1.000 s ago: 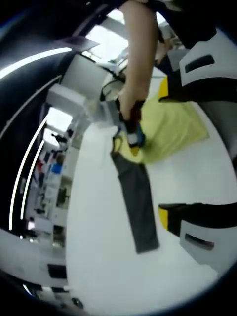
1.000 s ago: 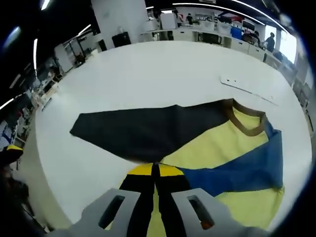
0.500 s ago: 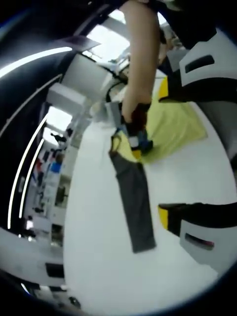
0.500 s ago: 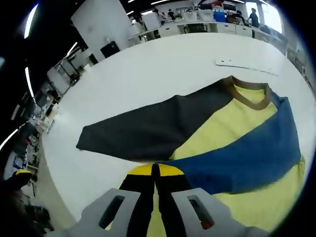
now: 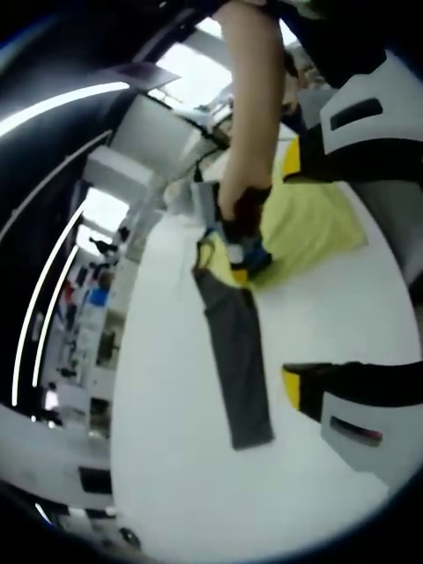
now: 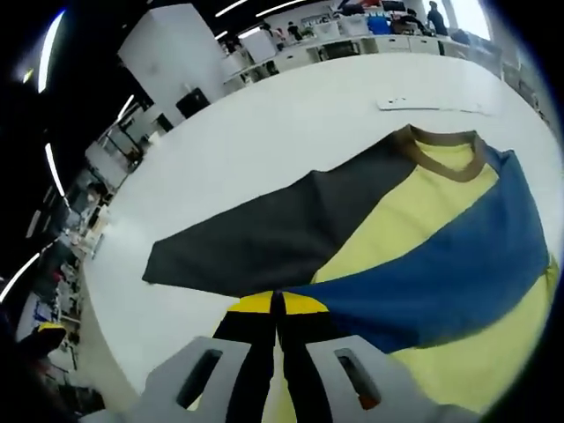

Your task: Fold the garment on the visible template until the final outline fits inside the template.

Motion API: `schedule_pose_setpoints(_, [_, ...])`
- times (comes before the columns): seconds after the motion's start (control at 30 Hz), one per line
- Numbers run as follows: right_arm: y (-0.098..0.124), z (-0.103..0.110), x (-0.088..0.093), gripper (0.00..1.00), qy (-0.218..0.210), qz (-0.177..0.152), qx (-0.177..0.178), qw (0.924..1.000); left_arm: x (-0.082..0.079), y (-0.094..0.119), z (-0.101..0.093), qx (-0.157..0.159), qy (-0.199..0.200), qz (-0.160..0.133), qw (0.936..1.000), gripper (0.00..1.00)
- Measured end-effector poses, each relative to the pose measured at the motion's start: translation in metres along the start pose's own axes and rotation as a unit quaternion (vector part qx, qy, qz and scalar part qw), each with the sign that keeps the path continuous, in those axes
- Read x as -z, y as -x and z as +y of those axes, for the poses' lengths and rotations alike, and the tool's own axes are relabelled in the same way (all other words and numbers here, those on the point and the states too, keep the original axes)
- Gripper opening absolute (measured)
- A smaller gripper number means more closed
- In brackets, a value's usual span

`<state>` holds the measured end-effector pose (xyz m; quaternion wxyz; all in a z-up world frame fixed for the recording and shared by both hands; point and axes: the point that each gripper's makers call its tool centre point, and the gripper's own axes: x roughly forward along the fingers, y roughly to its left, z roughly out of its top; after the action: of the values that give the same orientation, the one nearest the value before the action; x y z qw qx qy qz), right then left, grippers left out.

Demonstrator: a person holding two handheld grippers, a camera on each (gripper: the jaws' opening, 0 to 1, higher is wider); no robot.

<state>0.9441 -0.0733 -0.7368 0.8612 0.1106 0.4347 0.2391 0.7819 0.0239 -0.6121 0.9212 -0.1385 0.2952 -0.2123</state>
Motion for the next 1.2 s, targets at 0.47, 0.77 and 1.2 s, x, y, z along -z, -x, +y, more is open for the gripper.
schedule_pose_setpoints(0.47, [-0.016,-0.003,0.02,0.02,-0.002,0.029,-0.009,0.9995,0.004,-0.001,0.002,-0.004,0.003,0.007,1.0,0.79])
schedule_pose_setpoints(0.77, [-0.014,0.0,0.033,0.02,0.041,0.037,-0.012,0.9984,0.001,-0.003,0.0,-0.002,0.001,0.008,1.0,0.79])
schedule_pose_setpoints(1.2, [-0.013,0.003,0.03,0.02,0.087,0.031,-0.025,0.9954,-0.001,-0.004,-0.004,0.0,-0.004,0.009,1.0,0.79])
